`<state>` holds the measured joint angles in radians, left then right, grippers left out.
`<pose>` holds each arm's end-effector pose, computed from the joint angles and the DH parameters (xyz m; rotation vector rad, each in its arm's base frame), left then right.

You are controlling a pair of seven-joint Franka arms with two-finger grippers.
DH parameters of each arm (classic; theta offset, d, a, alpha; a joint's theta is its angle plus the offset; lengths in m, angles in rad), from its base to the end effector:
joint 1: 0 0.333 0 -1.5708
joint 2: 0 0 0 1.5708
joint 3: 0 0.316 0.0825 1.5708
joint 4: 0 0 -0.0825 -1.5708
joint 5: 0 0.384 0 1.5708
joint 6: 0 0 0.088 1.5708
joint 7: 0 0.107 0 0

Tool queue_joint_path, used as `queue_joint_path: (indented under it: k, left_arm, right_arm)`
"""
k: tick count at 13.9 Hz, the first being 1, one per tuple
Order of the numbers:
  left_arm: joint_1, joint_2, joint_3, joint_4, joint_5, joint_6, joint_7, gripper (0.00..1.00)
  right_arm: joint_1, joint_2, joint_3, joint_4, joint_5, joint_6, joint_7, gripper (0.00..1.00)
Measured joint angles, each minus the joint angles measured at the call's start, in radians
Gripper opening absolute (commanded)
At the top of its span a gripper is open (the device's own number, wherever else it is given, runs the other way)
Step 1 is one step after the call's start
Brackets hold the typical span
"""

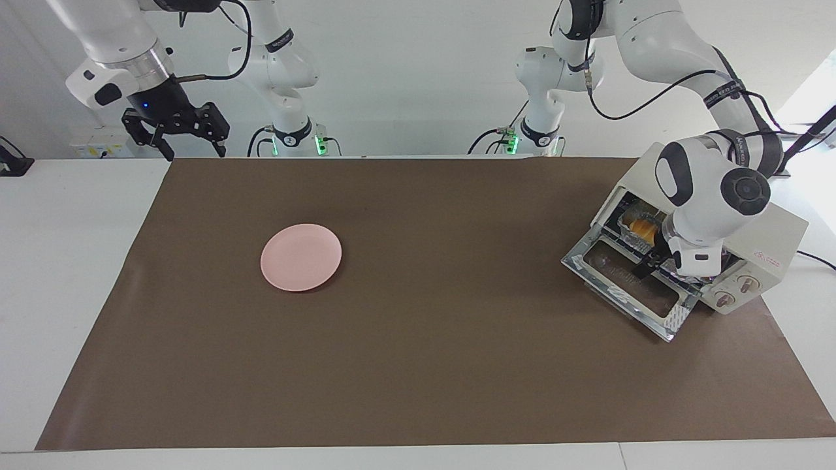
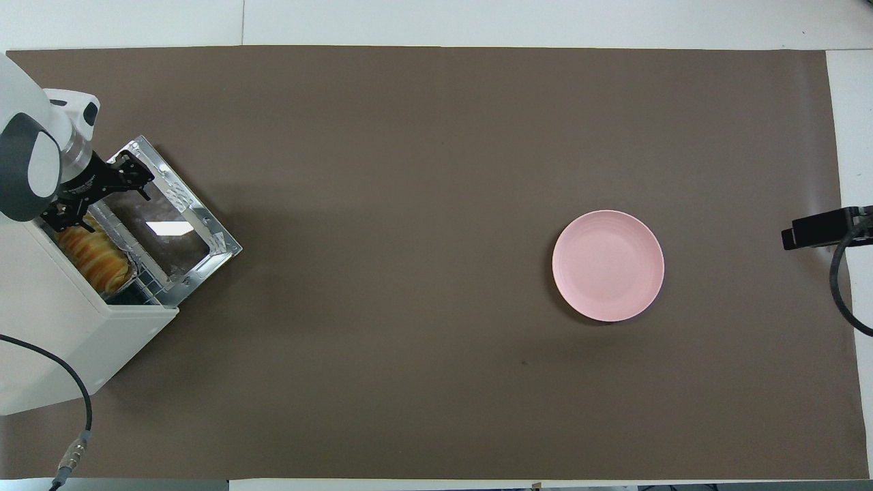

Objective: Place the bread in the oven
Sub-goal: 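Release the tray and draw the left gripper back out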

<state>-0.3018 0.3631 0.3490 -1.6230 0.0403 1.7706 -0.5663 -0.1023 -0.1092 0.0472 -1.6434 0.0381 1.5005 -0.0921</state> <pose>0.6356 0.0108 0.4091 -2.8000 -0.8546 0.2150 0.5122 -0.0225 0.6427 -3.1053 -0.0600 0.0486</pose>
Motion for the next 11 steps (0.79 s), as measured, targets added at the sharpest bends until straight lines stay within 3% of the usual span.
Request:
queue_joint_path:
  k: [5, 11]
  left_arm:
    - [-0.01, -0.04, 0.0, 0.047, 0.0, -0.034, 0.177, 1.0]
    - [0.021, -0.182, 0.012, 0.049, 0.0, -0.05, 0.45, 1.0]
  right_arm:
    - [0.0, 0.0, 0.0, 0.0, 0.0, 0.0, 0.0, 1.0]
    - [0.0, 0.0, 0.0, 0.0, 0.0, 0.0, 0.0, 1.0]
